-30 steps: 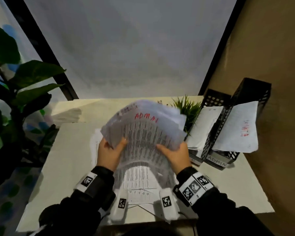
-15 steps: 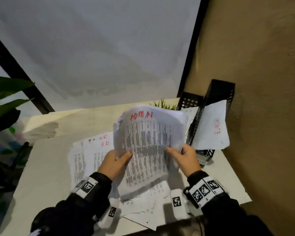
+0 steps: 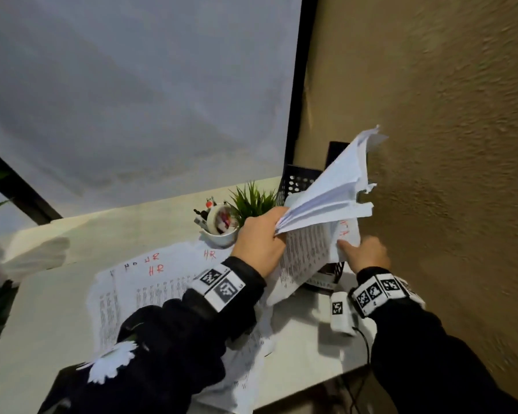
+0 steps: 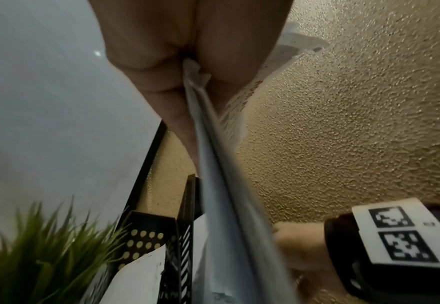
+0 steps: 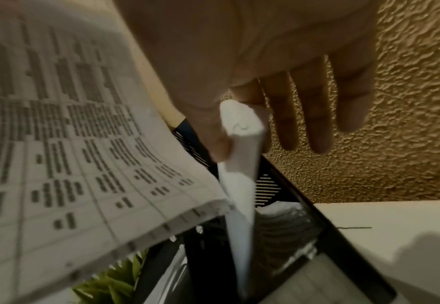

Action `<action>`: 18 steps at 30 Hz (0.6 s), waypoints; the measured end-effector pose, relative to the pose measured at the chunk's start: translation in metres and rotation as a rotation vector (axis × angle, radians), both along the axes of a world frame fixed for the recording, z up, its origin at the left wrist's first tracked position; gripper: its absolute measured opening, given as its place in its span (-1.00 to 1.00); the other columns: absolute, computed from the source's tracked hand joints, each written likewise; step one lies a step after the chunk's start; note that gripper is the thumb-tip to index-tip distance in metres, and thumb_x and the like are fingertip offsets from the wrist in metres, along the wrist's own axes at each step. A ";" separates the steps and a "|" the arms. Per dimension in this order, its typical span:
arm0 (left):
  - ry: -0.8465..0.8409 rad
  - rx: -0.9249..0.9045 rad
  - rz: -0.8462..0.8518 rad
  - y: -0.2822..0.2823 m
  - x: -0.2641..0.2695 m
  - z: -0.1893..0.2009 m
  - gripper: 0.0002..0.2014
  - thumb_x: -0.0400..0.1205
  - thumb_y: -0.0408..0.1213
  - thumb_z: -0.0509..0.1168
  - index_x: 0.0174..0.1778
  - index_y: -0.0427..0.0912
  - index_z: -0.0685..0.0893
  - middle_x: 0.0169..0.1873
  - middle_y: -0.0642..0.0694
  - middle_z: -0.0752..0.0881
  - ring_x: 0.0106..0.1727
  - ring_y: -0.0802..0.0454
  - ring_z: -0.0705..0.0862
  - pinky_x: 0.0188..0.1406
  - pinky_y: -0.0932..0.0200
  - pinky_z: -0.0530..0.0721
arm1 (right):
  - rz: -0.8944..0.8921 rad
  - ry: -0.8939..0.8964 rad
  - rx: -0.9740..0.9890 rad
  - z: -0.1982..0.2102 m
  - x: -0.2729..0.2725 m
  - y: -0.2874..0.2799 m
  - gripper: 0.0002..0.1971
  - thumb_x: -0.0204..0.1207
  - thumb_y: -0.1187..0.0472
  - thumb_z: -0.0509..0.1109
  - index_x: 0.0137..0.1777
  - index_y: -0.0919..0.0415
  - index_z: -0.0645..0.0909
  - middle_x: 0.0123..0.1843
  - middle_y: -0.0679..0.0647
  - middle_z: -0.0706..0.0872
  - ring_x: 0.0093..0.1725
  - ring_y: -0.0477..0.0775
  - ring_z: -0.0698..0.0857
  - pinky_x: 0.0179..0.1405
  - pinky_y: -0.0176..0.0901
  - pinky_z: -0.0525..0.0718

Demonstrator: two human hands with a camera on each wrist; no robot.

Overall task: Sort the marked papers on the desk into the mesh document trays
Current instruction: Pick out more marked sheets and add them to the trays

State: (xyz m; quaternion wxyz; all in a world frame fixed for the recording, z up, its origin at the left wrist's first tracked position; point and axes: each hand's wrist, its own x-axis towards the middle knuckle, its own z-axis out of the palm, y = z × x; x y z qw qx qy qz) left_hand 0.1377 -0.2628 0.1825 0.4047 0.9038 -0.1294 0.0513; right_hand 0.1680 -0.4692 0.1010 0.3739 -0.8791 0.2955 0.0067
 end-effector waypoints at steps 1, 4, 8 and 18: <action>0.002 0.013 0.006 -0.006 0.003 -0.003 -0.53 0.42 -0.36 0.01 0.18 -0.05 0.63 0.01 -0.18 0.79 0.06 -0.21 0.71 0.03 -0.05 0.68 | 0.013 -0.025 -0.014 0.002 0.002 -0.003 -0.67 0.49 0.12 0.40 0.15 0.32 0.68 0.14 0.32 0.75 0.07 0.32 0.71 -0.10 -0.10 0.54; 0.017 0.046 0.045 -0.022 0.008 -0.009 -0.53 0.43 -0.51 0.06 0.21 -0.10 0.58 -0.02 -0.28 0.77 0.02 -0.31 0.70 -0.01 -0.07 0.68 | 0.037 -0.185 -0.054 0.014 0.002 -0.014 -0.76 0.48 0.25 0.34 0.09 0.30 0.70 0.01 0.33 0.77 0.06 0.34 0.71 -0.08 -0.10 0.55; 0.083 0.041 0.039 -0.047 0.013 -0.015 -0.44 0.45 -0.60 0.06 0.36 -0.11 0.46 0.05 -0.34 0.72 0.04 -0.35 0.67 -0.02 -0.05 0.66 | 0.086 -0.395 0.021 0.044 -0.007 -0.019 -0.86 0.49 0.28 0.35 -0.28 0.20 0.52 -0.41 0.11 0.55 -0.28 0.17 0.54 -0.25 -0.20 0.33; 0.261 0.018 0.045 -0.108 0.041 -0.061 -0.59 0.52 -0.37 0.21 0.31 -0.23 0.42 0.21 -0.26 0.56 0.20 -0.26 0.58 0.11 -0.04 0.53 | 0.083 -0.431 0.048 0.045 0.000 -0.021 -0.89 0.41 0.30 0.37 -0.26 0.34 0.65 -0.30 0.23 0.71 -0.20 0.21 0.61 -0.22 -0.13 0.46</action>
